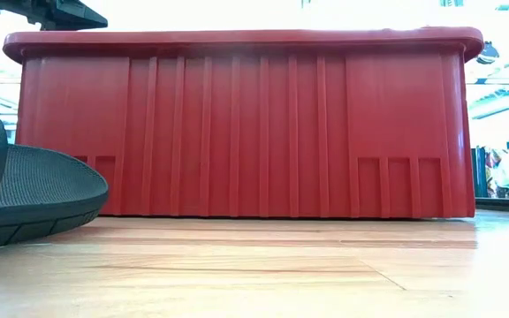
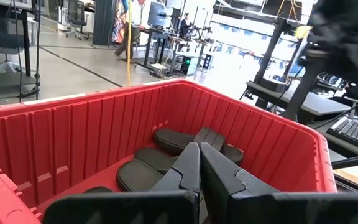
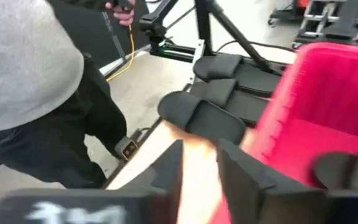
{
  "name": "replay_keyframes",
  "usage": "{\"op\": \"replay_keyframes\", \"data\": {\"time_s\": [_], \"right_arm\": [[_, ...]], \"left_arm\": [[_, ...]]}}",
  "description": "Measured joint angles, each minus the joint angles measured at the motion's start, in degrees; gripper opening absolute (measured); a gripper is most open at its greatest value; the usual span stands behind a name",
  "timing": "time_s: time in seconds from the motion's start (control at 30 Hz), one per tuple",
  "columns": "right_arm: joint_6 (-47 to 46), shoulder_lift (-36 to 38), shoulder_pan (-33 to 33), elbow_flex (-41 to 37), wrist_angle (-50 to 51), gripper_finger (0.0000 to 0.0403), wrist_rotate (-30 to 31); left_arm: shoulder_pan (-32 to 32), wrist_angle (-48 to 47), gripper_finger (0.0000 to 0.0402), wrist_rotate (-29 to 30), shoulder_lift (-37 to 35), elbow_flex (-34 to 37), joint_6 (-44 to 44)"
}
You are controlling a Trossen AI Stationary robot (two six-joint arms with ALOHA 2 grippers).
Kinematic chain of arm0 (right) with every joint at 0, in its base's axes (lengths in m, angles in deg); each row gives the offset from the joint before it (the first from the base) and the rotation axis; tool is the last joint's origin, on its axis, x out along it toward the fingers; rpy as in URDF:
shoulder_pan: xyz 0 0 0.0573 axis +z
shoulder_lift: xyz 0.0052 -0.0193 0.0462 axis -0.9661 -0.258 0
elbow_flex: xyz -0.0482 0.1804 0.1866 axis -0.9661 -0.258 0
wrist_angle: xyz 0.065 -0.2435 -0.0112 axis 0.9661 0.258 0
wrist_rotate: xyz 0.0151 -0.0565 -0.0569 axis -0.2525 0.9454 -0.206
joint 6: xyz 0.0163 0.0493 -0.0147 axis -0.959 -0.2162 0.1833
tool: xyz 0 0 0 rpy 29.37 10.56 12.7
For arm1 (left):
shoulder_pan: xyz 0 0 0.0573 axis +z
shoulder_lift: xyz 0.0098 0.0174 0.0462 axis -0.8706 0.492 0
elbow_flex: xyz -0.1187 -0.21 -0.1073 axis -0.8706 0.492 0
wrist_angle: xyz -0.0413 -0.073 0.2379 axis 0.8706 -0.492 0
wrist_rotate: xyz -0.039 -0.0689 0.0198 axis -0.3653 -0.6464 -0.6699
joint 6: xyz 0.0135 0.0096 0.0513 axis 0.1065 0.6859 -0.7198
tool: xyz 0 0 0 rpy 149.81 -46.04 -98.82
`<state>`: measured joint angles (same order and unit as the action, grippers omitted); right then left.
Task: Pick and place slides into bin
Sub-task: Put the slide into the red bin
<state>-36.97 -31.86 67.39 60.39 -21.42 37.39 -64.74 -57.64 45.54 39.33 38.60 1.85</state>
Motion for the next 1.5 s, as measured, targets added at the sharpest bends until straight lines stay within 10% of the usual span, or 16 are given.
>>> {"op": "replay_keyframes", "data": {"time_s": [0.13,0.37,0.7,1.37,1.5], "right_arm": [[-7.2,-3.4,10.0,0.0,-10.4,0.0010,9.4],[-21.1,-14.3,20.7,0.0,-32.2,0.0015,23.5],[-36.6,-30.7,21.9,-0.1,-47.5,0.0012,20.6],[-40.2,-43.0,23.5,0.0,-57.6,0.0180,15.1],[-39.8,-42.3,23.2,0.0,-57.1,0.0172,19.2]], "left_arm": [[0.0,0.0,0.0008,0.0,0.0,0.0,-0.1],[0.0,-0.1,0.0008,-1.3,0.0,0.0,-0.2],[0.0,-0.3,0.0008,-1.4,0.0,0.0,-0.2],[0.0,-5.8,0.0008,-1.7,0.0,0.0,-5.1],[0.0,-3.9,0.0008,-13.0,0.0,0.0,-9.5]]}}
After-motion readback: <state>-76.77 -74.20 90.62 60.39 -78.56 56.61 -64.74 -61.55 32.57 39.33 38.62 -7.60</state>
